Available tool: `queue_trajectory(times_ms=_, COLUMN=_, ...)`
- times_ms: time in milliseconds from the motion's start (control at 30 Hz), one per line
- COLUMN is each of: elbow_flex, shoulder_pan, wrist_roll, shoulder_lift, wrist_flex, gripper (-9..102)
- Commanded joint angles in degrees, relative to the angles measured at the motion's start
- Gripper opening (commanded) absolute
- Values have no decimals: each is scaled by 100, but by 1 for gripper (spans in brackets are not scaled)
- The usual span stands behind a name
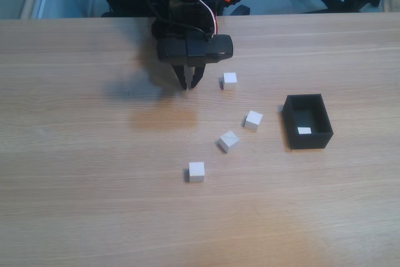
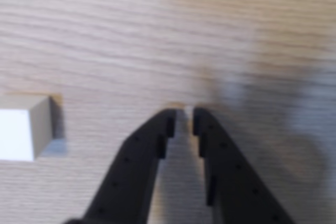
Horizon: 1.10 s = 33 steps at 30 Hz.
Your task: Pick blocks and place them in the box.
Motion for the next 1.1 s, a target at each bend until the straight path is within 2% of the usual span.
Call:
queue_trajectory(times_ms=0, elbow_flex=360, shoulder_pan=229, wrist_roll=26, shoulder_lift=141, wrist_flex=290, gripper=0)
queue_trajectory(times_ms=1067, elbow_flex=360, shoulder_pan=141, wrist_roll=44, shoulder_lift=141, wrist_flex=290, gripper=0)
